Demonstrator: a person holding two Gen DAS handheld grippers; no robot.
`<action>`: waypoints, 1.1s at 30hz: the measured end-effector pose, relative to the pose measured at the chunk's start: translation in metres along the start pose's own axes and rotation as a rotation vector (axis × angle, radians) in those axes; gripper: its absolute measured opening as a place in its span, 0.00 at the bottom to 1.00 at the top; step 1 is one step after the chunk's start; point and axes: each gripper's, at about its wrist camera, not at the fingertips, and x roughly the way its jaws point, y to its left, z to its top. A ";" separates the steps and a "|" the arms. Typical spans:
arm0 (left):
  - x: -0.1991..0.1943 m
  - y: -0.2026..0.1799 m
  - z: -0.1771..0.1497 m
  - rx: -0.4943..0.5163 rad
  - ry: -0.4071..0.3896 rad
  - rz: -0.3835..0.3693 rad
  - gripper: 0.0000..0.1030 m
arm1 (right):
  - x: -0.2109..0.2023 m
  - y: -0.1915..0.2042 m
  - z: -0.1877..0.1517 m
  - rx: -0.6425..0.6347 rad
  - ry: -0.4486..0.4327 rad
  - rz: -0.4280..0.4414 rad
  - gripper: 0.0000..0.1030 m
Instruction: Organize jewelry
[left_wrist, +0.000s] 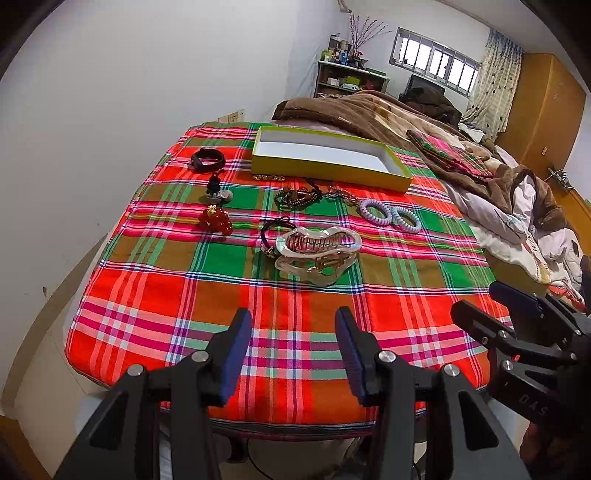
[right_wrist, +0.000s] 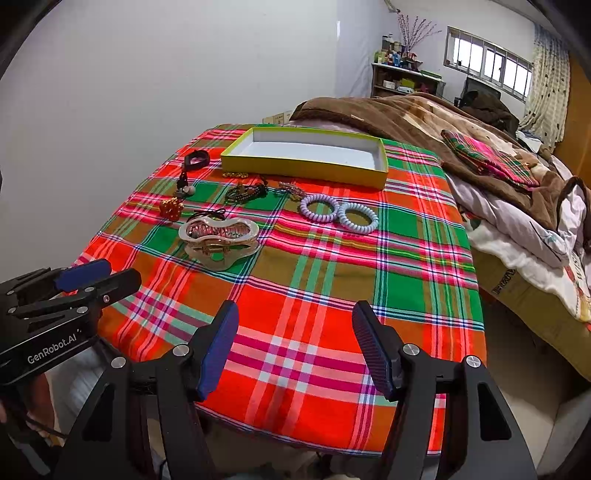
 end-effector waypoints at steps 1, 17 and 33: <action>0.000 0.000 0.000 0.001 0.000 -0.002 0.47 | 0.000 0.000 0.000 0.001 0.001 0.000 0.62; -0.001 0.000 -0.002 -0.008 0.004 -0.012 0.47 | -0.002 0.003 0.001 -0.004 0.002 -0.002 0.62; -0.002 0.000 -0.003 -0.007 0.010 -0.017 0.47 | -0.001 0.001 0.001 -0.002 0.003 -0.002 0.62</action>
